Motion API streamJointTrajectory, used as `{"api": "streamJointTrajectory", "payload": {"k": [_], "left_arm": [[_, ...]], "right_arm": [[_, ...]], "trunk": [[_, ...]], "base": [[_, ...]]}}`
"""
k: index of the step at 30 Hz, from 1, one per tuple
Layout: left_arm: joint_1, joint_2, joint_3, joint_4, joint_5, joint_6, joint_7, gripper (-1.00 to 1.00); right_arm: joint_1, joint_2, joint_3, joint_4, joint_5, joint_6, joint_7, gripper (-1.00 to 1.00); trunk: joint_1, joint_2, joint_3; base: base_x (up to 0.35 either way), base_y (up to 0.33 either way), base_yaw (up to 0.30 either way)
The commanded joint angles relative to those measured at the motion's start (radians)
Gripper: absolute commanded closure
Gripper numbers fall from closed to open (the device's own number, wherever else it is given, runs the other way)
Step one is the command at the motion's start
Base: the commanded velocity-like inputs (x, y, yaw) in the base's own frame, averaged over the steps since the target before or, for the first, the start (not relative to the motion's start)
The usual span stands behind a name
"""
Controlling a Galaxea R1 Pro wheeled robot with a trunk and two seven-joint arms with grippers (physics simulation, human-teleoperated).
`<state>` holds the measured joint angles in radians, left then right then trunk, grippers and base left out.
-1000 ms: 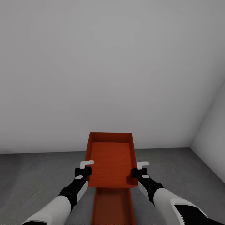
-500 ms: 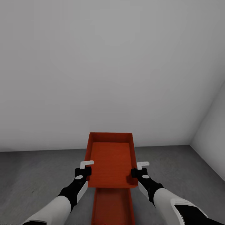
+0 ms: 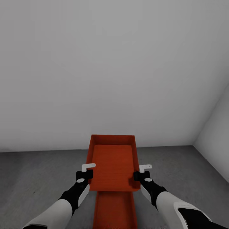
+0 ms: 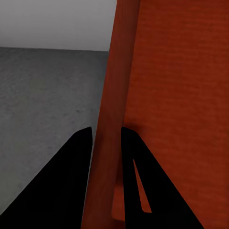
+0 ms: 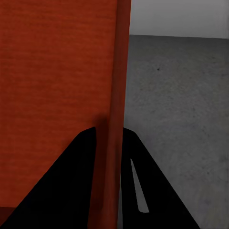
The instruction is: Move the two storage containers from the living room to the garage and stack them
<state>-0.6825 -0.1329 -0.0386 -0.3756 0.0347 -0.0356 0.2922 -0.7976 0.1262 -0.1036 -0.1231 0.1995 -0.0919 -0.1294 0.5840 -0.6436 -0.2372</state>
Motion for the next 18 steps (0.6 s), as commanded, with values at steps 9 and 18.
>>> {"api": "streamJointTrajectory", "payload": {"k": [9,18], "left_arm": [[0.0,0.042,0.005,0.001,0.001,-0.004,0.013,1.0],[0.0,0.042,0.005,0.001,0.001,-0.011,0.013,1.0]], "right_arm": [[-0.002,0.0,-0.084,-0.047,-0.005,-0.003,-0.036,1.0],[-0.002,0.0,-0.083,-0.047,-0.005,-0.004,-0.039,1.0]], "trunk": [[0.0,-0.001,-0.016],[0.0,-0.001,-0.03]], "base": [[0.0,0.0,0.0],[0.0,0.0,0.0]]}}
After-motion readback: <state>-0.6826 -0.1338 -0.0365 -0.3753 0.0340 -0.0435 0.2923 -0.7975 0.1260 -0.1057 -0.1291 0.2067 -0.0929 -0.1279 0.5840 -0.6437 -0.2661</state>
